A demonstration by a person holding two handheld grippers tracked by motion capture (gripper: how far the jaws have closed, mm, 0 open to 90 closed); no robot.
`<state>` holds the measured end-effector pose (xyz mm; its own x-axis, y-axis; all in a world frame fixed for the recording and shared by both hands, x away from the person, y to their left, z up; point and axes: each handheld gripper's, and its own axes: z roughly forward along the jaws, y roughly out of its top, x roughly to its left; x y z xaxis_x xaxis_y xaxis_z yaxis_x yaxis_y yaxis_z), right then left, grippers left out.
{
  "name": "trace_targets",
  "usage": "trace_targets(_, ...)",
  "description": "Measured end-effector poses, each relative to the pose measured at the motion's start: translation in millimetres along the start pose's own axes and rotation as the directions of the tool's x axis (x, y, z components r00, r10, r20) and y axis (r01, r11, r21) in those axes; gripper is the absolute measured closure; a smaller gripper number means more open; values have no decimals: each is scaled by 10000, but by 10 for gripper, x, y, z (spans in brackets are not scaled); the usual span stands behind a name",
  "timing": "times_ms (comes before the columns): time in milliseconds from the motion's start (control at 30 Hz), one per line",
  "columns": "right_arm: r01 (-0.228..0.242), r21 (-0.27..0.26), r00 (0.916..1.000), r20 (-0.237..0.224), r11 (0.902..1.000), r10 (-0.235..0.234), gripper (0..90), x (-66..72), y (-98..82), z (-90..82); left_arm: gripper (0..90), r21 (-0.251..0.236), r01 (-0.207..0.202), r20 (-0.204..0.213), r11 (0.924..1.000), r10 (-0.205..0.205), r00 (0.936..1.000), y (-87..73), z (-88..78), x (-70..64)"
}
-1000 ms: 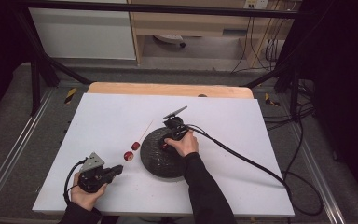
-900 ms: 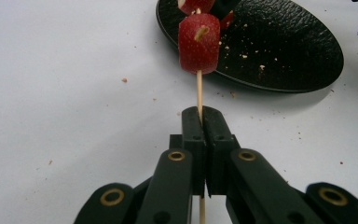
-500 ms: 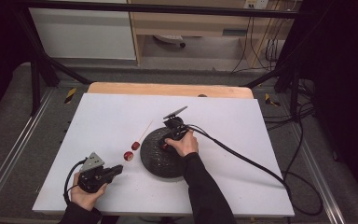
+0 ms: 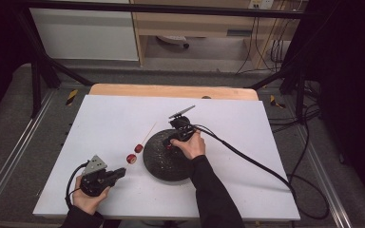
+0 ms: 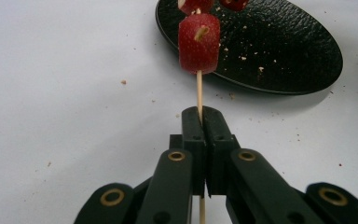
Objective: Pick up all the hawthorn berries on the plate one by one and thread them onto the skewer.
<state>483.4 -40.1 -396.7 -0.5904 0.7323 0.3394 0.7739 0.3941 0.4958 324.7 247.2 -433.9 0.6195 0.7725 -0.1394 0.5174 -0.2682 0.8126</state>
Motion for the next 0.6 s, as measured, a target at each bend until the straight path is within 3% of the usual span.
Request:
trace_targets(400,-173,-1028,9987,-499,9946,122,616,-59,-152,-333,884,16,-21,87,10000,21,10000,10,29,-32)
trace_targets(600,-414,-1943,9942,-1054,9801,211,616,-126,-271,-476,884,4,-65,116,10000,65,9999,13,31,-52)
